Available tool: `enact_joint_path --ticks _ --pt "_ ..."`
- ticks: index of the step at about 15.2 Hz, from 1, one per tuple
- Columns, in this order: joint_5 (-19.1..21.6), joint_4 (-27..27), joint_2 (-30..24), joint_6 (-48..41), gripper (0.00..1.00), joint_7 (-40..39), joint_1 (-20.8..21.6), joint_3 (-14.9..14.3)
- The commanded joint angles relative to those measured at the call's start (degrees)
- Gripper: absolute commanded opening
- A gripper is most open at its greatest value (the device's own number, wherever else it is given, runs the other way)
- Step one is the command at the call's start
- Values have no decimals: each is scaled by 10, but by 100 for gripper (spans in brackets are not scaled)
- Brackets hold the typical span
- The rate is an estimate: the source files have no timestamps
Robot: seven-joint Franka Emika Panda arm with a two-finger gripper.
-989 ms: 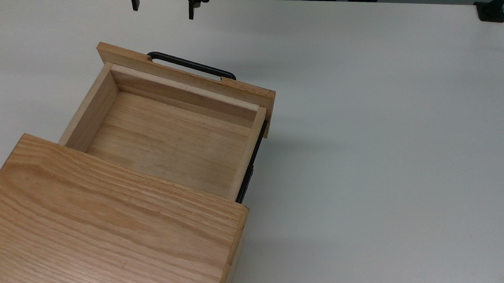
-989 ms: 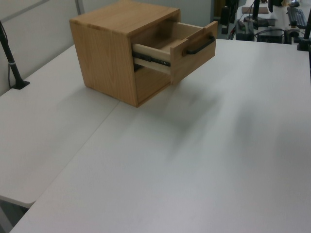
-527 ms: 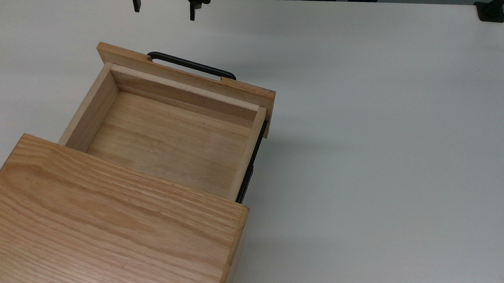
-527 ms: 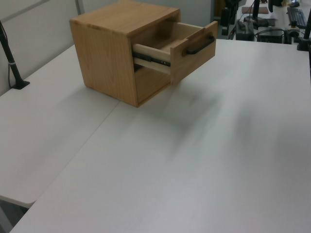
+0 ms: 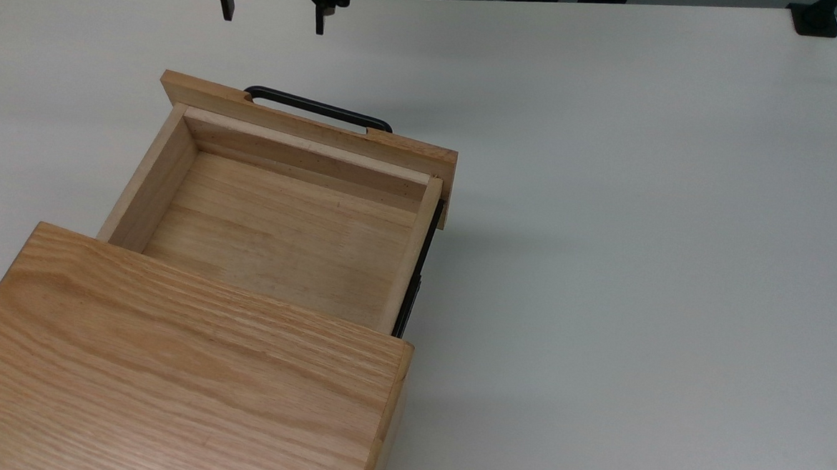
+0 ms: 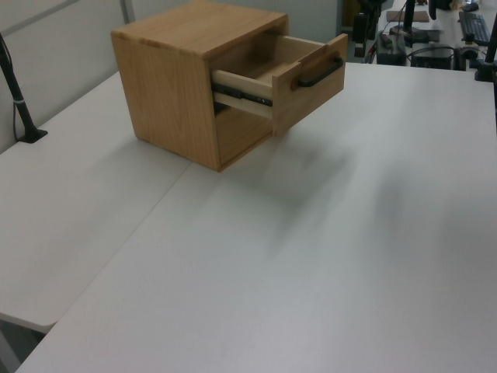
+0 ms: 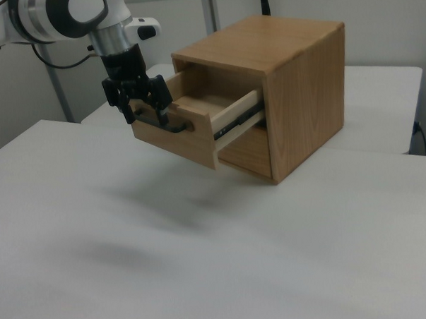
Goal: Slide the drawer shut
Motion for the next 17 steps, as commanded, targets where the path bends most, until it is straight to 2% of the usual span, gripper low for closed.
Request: enact_joint_path --ticks 1,5,9,11,13,14,16,17 --pt "-5 -18 -15 -6 100 -17 9 -5" --pt "-5 -27 -14 -21 100 -126 9 -5" --pt "-1 -30 -8 -22 100 -122 12 -2" --pt "-1 -40 -8 -17 99 -83 12 15" --pt "8 -48 -8 -3 80 -66 11 17" --pt "25 -48 -8 -1 57 -64 9 17" --pt "47 -47 -7 2 18 -18 10 18" --pt "48 -48 -6 9 3 15 11 20"
